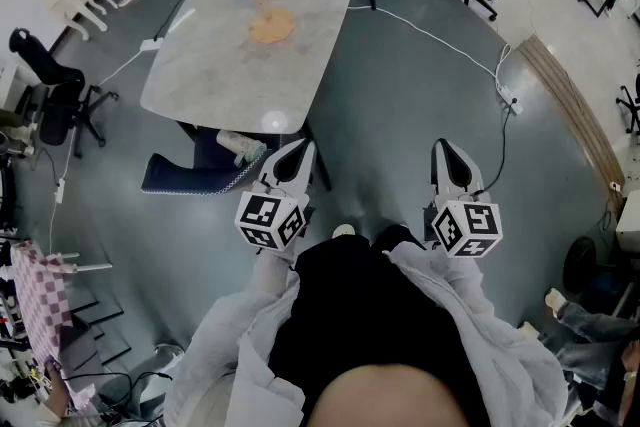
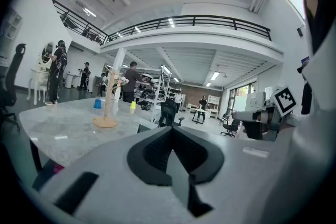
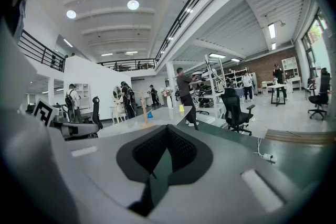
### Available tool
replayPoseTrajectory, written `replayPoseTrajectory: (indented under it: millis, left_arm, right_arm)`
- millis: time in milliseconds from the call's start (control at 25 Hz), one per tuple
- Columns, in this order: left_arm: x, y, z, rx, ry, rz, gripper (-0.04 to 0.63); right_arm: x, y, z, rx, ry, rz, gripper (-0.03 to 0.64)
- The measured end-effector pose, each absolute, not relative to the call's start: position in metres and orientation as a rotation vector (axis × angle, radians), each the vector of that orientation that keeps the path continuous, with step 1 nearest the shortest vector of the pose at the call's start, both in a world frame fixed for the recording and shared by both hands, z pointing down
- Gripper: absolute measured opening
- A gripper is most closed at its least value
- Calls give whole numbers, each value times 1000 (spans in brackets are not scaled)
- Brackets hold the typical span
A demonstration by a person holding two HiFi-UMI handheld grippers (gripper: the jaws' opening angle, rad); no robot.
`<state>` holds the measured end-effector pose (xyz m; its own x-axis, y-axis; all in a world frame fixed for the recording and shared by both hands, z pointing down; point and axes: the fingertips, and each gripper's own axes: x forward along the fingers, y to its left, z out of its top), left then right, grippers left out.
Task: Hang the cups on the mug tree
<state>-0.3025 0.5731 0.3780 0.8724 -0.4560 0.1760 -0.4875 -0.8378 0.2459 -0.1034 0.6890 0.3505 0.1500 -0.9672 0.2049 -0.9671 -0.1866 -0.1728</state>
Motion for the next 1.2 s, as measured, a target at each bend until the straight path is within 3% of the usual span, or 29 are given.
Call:
replayPoseTrajectory:
  millis: [680,800,1040,1080,1160,1200]
  left_arm:
    - [-308,575,379,2754,-670,190,-3]
    - [-311,575,380,2752,-654,190,-3]
    - [-311,585,391,2749,-600,208,-3]
    - [-312,587,392,2747,-590,213,-3]
    - [-312,587,395,2741,-574,222,-3]
    - [-311,586,396,2738,-567,227,-3]
  right_arm:
    - [-118,672,351,-2359,2016,-446,11]
    - [-126,670,354,-2351,2022,-454,63]
    - [-135,671,366,-2362,2004,-461,73]
    - [-136,671,368,-2364,1996,-464,116]
    - [-136,669,370,-2370,1979,-465,264]
    - [-134,668,369,-2377,1968,-459,300]
